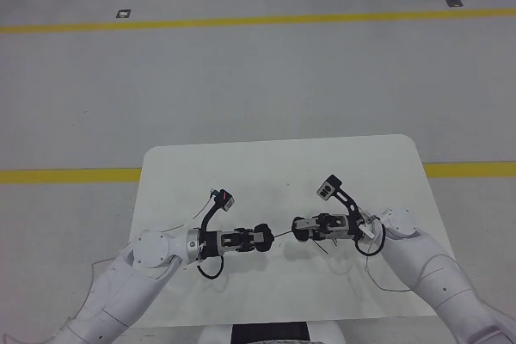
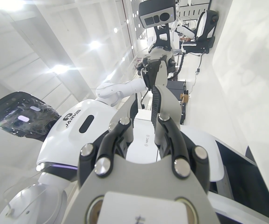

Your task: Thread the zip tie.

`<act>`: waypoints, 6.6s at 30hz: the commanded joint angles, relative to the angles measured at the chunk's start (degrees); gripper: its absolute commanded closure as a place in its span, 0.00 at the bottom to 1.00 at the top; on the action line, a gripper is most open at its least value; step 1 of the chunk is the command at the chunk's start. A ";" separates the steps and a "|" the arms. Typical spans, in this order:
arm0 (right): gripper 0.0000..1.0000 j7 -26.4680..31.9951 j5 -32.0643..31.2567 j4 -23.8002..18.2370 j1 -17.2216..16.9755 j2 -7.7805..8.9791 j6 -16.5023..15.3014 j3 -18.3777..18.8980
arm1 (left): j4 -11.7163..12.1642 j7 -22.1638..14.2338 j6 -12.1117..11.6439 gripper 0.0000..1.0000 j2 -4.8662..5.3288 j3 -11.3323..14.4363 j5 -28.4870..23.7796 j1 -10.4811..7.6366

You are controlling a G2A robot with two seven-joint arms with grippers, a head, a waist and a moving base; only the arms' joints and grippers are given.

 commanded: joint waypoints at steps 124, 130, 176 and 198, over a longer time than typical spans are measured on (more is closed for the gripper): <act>1.00 -1.05 -5.75 -6.26 -7.08 -1.53 0.53 9.51 | 3.05 4.21 2.70 0.91 -2.82 9.57 -11.92 -4.63; 1.00 -0.93 -5.95 -6.10 -6.85 -1.69 0.00 9.22 | 3.33 4.15 3.04 0.88 -2.84 9.74 -11.72 -4.68; 1.00 -3.03 -12.81 -6.79 -6.64 -1.75 0.27 8.55 | 3.23 7.90 5.56 0.91 -2.54 9.53 -8.08 -3.76; 1.00 -2.34 -12.98 -7.07 -6.57 -1.70 0.00 8.25 | 3.96 8.14 5.83 1.00 -2.61 9.76 -8.12 -4.03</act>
